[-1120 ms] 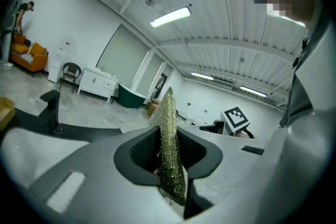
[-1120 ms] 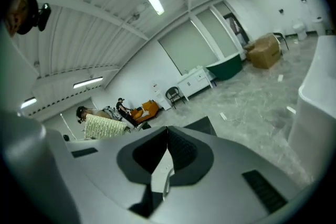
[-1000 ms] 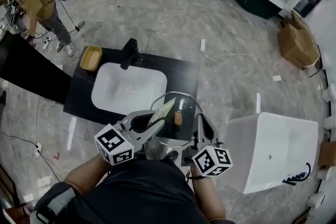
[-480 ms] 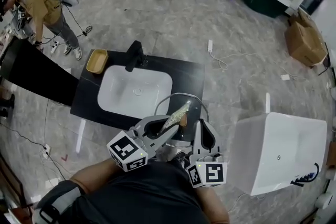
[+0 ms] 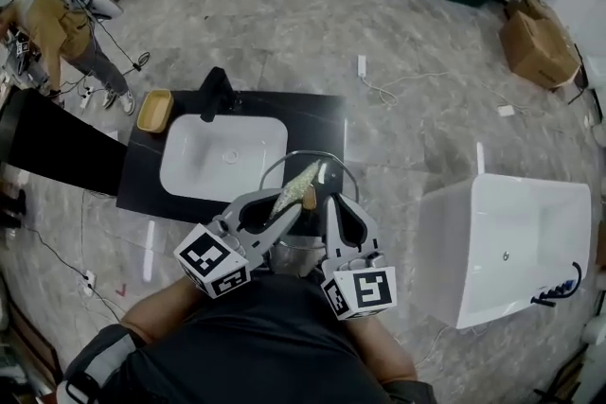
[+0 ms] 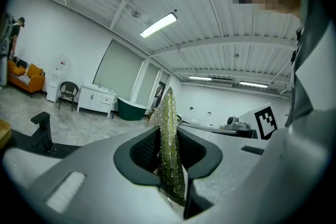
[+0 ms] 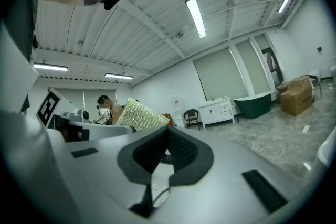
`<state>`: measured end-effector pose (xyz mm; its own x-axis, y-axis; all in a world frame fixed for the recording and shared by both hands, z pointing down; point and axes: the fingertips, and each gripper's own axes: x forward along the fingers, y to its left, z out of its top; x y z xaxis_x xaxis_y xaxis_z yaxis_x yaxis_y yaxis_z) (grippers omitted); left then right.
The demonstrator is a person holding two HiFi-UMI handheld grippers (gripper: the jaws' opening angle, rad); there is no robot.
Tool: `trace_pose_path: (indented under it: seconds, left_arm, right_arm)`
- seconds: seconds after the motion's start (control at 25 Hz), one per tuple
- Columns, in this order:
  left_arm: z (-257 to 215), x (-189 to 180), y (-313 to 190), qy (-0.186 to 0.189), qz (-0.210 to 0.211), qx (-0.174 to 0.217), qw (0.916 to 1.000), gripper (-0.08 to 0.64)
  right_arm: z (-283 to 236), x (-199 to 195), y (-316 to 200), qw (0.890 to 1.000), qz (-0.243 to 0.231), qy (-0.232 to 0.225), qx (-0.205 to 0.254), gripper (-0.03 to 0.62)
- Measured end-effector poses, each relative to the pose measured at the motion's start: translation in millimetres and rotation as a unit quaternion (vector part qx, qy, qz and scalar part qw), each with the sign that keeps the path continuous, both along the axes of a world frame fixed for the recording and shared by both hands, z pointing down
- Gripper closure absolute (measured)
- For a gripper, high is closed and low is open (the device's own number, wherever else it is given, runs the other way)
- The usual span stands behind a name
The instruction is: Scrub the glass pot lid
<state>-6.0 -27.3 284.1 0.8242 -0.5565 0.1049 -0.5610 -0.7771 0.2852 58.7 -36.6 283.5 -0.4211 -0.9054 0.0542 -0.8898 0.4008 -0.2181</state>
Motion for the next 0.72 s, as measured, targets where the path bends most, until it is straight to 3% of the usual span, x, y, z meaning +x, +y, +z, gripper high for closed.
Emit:
trace_pose_path:
  seconds: [0.2, 0.72]
  left_arm:
    - [-6.9, 1.2, -5.8, 0.000, -0.010, 0.006, 0.9999, 0.485]
    - [-9.8, 4.8, -5.2, 0.011, -0.011, 0.013, 0.9998, 0.485]
  right_arm:
    - [-11.6, 3.5, -2.8, 1.000, -0.004, 0.004, 0.017, 0.584]
    - [-11.4, 8.5, 1.8, 1.000, -0.001, 0.008, 0.011, 0.584]
